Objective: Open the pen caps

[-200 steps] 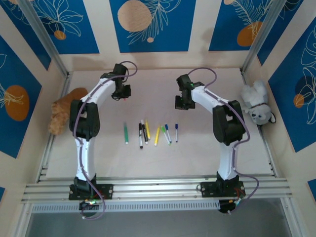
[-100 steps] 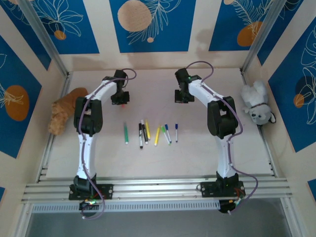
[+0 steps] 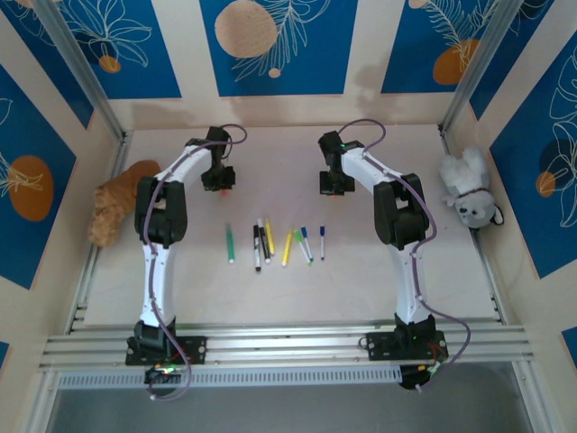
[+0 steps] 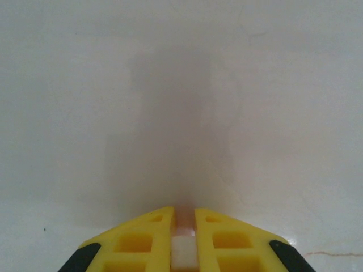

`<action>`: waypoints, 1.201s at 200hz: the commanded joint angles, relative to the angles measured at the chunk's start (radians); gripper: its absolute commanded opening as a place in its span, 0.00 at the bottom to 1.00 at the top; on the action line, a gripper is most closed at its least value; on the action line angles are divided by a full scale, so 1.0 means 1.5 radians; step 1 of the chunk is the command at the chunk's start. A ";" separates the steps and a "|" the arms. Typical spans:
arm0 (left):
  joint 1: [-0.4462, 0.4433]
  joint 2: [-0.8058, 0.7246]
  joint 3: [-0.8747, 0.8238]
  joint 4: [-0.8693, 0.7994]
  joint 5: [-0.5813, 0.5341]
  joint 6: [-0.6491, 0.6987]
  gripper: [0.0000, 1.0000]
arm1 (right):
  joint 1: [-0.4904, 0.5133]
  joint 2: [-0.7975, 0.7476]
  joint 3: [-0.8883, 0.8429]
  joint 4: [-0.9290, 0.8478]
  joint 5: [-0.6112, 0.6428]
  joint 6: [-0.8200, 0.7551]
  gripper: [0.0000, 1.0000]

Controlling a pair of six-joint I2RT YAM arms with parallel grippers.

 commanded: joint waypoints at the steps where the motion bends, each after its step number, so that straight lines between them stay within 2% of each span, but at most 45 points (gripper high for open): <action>1: 0.011 0.021 0.018 -0.010 0.002 0.004 0.16 | 0.005 0.010 0.008 -0.015 0.007 -0.004 0.00; 36: 0.012 0.027 0.026 -0.014 -0.005 0.005 0.23 | 0.006 0.008 0.003 -0.018 0.002 -0.003 0.06; 67: 0.015 0.027 0.027 -0.015 -0.010 0.002 0.24 | 0.010 -0.002 -0.004 -0.019 0.007 -0.002 0.13; 108: 0.016 -0.003 0.021 -0.006 -0.025 -0.007 0.30 | 0.011 -0.030 -0.009 -0.018 0.012 -0.002 0.41; 135: 0.015 -0.081 -0.039 0.064 -0.032 -0.013 0.30 | 0.013 -0.065 -0.020 -0.011 0.013 -0.001 0.44; 160: 0.015 -0.162 -0.081 0.101 -0.042 -0.025 0.35 | 0.026 -0.149 -0.074 0.021 0.004 0.004 0.42; 186: 0.013 -0.248 -0.133 0.132 -0.017 -0.037 0.37 | 0.071 -0.241 -0.146 0.022 -0.001 0.015 0.42; 199: 0.011 -0.289 -0.167 0.154 0.015 -0.048 0.46 | 0.103 -0.281 -0.192 0.026 0.003 0.029 0.41; 214: 0.006 -0.337 -0.225 0.200 0.075 -0.071 0.99 | 0.140 -0.327 -0.257 0.044 0.006 0.054 0.35; 240: -0.010 -0.413 -0.339 0.305 0.201 -0.131 1.00 | 0.182 -0.389 -0.351 0.071 -0.005 0.111 0.32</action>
